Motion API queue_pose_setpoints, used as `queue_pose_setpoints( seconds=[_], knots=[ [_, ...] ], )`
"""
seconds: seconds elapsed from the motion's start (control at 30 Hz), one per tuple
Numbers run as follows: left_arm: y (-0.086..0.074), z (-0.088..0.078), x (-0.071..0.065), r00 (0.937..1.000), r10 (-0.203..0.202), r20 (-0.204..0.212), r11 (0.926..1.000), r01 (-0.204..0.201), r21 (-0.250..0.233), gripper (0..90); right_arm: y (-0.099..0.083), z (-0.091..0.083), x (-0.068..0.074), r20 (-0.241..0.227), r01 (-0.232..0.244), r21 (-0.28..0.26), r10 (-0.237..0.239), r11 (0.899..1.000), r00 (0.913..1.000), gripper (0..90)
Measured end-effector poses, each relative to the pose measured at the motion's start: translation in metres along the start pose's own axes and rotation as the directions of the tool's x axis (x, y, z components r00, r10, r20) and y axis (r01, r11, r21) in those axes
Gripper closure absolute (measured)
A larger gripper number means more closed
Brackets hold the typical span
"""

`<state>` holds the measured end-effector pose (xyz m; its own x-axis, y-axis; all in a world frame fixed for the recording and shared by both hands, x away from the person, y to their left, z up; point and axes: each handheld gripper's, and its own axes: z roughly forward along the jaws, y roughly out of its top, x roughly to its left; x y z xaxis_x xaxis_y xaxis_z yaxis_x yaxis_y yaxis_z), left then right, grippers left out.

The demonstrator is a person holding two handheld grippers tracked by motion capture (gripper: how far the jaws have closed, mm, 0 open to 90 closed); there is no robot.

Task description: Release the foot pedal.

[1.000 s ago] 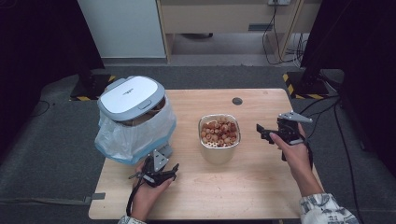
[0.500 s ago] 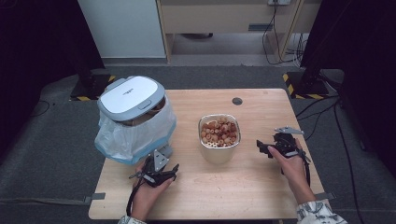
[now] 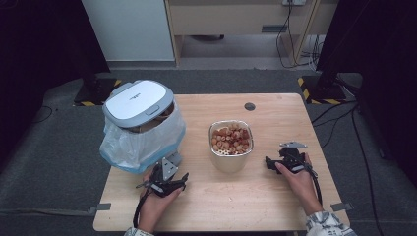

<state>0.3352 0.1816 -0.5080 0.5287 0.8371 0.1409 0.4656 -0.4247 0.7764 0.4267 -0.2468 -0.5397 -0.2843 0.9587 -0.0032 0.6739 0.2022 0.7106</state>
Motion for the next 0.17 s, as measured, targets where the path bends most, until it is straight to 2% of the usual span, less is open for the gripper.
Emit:
queue_pose_setpoints(
  seconds=[0.17],
  knots=[
    [0.0012, 0.0005, -0.0006, 1.0000, 0.001, 0.002, 1.0000, -0.001, -0.004, 28.2, 0.0000, 0.0000, 0.0000, -0.001, 0.001, 0.001, -0.001, 1.000, 1.0000, 2.9]
  ],
)
